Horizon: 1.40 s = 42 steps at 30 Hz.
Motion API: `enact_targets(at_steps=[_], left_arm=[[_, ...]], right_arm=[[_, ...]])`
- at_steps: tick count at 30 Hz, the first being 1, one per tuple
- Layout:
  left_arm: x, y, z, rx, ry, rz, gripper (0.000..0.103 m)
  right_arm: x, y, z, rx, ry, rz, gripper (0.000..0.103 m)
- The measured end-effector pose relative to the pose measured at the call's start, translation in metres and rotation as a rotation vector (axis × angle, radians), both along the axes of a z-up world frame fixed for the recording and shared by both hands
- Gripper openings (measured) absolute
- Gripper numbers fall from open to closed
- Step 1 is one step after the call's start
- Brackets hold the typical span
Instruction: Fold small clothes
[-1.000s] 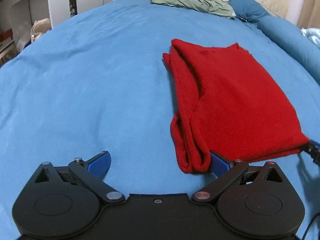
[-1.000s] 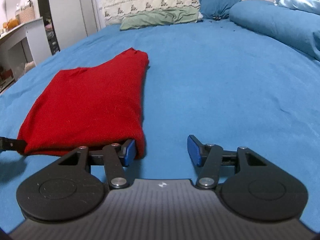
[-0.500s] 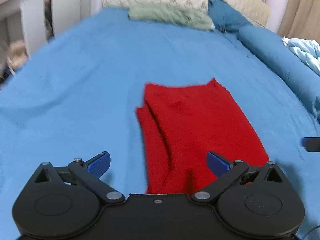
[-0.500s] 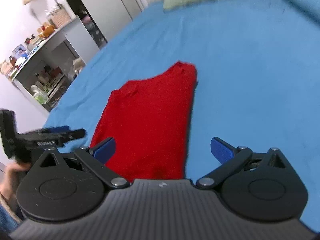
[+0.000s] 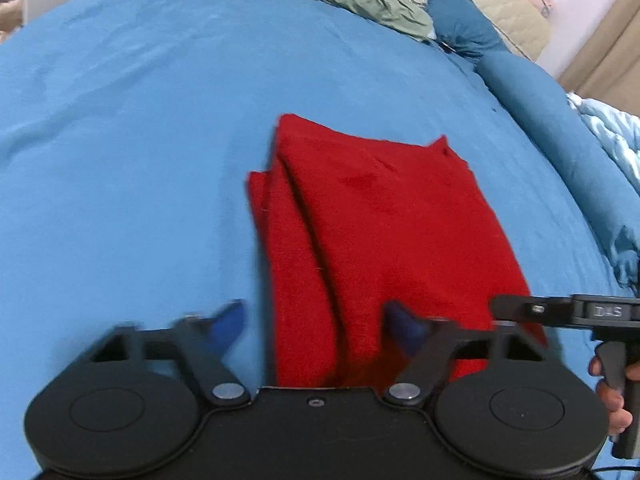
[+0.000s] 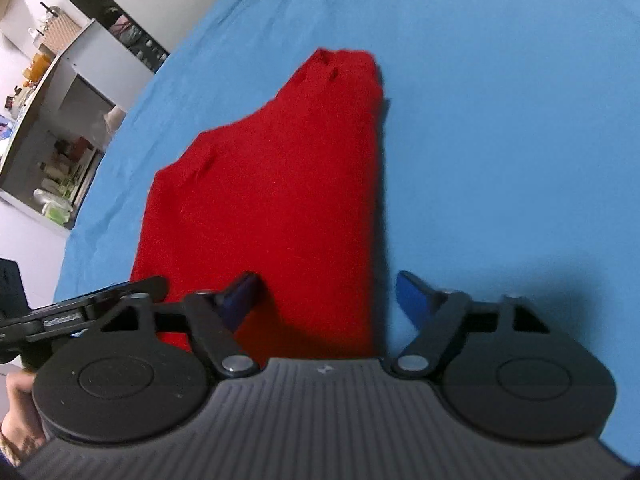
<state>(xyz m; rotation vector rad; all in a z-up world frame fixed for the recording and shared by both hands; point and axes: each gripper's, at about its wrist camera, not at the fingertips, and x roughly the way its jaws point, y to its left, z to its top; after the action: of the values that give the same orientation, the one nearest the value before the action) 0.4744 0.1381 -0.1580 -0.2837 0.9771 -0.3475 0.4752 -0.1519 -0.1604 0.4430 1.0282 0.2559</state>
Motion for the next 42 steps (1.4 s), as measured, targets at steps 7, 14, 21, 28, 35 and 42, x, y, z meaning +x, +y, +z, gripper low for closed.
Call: enact_targets(at_steps=[7, 14, 21, 28, 35, 42], left_arm=[[-0.017, -0.011, 0.029, -0.052, -0.016, -0.003, 0.027], [-0.103, -0.038, 0.075, -0.15, -0.037, -0.092, 0.027], [-0.215, -0.099, 0.053, -0.173, -0.003, -0.171, 0.027], [-0.255, -0.136, 0.017, -0.016, -0.056, -0.11, 0.028], [-0.247, -0.148, 0.014, 0.017, -0.045, -0.059, 0.037], [-0.264, -0.137, 0.036, 0.172, -0.175, 0.014, 0.081]], right_arm=[[-0.005, -0.002, 0.03, 0.074, -0.018, -0.001, 0.037], [-0.086, -0.044, 0.092, 0.149, -0.025, 0.035, 0.036], [-0.222, -0.1, 0.097, 0.095, -0.035, 0.024, 0.037], [-0.289, -0.123, 0.029, 0.045, -0.034, -0.074, 0.037], [-0.296, -0.114, 0.028, 0.004, -0.086, -0.067, 0.045], [-0.311, -0.097, 0.057, -0.251, -0.201, -0.06, 0.082]])
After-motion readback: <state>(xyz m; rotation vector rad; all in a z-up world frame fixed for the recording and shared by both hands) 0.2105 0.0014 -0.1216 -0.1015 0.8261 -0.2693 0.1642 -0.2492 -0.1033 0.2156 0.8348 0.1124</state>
